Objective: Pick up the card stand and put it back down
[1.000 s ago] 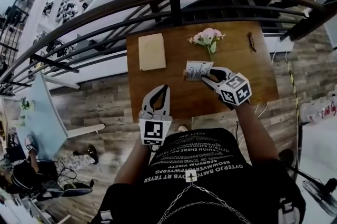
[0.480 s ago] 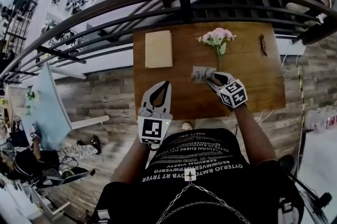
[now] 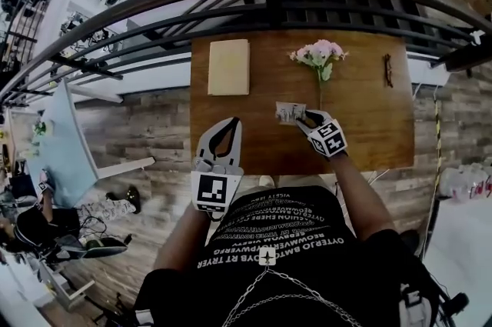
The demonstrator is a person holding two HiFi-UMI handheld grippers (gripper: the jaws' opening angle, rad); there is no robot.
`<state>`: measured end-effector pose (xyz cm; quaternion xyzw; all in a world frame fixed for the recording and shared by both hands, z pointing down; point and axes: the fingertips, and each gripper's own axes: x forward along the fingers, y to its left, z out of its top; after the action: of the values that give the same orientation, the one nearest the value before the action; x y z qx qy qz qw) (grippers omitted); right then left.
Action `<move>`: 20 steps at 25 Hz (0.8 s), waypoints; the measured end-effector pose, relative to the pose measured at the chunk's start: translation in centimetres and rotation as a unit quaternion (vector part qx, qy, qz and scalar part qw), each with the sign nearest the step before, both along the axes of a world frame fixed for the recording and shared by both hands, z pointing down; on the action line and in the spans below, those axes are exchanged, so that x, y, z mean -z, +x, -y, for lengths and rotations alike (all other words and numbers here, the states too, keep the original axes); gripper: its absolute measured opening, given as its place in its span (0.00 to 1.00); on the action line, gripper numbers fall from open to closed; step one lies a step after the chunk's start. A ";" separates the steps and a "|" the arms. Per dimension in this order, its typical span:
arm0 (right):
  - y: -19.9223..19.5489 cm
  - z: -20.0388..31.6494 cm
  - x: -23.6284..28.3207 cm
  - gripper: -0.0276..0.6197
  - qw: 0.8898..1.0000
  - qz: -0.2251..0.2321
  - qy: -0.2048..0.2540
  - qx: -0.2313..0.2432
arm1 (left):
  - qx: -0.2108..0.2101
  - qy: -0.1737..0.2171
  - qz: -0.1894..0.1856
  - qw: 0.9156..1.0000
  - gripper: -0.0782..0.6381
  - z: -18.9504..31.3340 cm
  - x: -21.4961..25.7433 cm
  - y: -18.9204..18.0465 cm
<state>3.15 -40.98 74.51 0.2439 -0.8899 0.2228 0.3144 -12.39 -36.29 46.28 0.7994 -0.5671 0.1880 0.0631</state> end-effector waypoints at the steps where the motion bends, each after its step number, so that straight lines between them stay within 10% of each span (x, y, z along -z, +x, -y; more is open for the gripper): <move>1: -0.1 -0.1 -0.6 0.29 1.000 -0.004 -0.003 0.004 | 0.001 0.000 -0.001 1.000 0.15 0.0 0.1 0.0; 20: 0.6 -0.3 -5.2 0.37 0.999 -0.020 -0.002 0.025 | 0.034 0.001 -0.010 0.999 0.15 -2.5 -0.5 -1.4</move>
<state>3.79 -40.66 79.69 0.2253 -0.8888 0.2114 0.3385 -13.78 -33.80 46.76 0.7817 -0.5933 0.1771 0.0745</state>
